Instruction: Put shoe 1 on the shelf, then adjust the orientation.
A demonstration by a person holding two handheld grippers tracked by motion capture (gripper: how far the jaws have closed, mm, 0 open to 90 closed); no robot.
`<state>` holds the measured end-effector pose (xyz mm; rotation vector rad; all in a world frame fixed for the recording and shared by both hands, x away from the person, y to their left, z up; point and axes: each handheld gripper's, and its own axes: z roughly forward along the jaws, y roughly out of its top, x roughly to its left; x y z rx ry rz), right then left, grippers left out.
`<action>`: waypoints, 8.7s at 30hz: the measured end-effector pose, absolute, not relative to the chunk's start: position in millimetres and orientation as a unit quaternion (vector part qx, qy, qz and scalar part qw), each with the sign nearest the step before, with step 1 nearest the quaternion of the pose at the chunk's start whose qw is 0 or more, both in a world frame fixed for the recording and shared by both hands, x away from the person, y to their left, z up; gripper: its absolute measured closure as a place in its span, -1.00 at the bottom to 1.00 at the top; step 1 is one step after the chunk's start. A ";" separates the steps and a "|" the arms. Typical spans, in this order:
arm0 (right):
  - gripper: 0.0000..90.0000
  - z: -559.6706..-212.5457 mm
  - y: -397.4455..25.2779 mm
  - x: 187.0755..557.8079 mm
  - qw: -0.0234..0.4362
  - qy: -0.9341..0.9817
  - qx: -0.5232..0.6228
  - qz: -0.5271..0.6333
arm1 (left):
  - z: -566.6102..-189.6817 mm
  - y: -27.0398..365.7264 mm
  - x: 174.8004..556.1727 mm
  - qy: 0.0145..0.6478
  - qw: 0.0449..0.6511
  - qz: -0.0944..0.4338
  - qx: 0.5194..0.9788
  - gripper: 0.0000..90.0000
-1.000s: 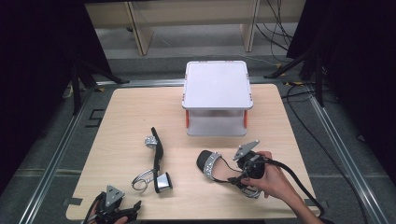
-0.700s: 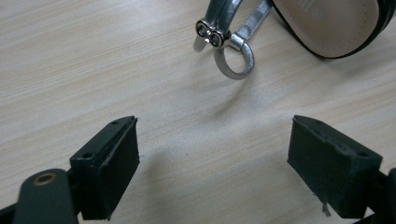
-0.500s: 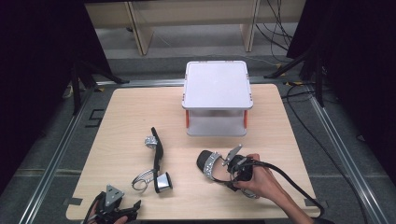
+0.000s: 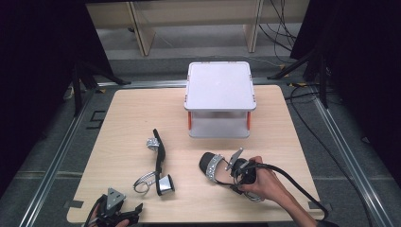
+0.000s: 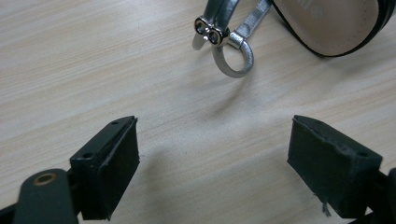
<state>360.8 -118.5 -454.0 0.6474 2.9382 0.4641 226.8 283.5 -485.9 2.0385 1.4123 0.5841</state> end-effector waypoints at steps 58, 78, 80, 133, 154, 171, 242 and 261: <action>-0.05 -273.9 -47.7 453.7 0.001 0.926 0.241 0.291 | -485.3 286.4 227.3 0.530 0.298 0.212 0.765 -0.65; -0.05 -240.1 -58.6 563.4 0.049 0.868 0.422 0.257 | -485.4 286.3 226.5 0.529 0.301 0.208 0.766 -0.65; -0.05 -241.5 -58.7 571.4 0.045 0.858 0.442 0.259 | -484.6 286.9 226.9 0.526 0.298 0.210 0.768 -0.65; -0.43 -224.3 -86.1 596.9 0.051 0.780 0.519 0.345 | -483.3 284.7 225.1 0.522 0.297 0.217 0.770 -0.65; -0.40 -254.7 -151.9 446.8 0.043 0.852 0.341 0.395 | -484.0 284.5 226.2 0.529 0.312 0.209 0.761 -0.64; -0.45 -392.4 -139.8 402.6 -0.012 0.871 0.312 0.379 | -482.7 282.6 229.1 0.531 0.311 0.218 0.757 -0.63; 0.03 -438.1 -84.1 368.7 0.013 0.903 0.193 0.383 | -426.7 198.4 261.1 0.405 0.400 0.220 0.792 -0.43; 0.44 -452.7 -17.5 390.2 -0.047 0.891 0.189 0.410 | -465.4 246.1 241.2 0.486 0.369 0.195 0.768 -0.48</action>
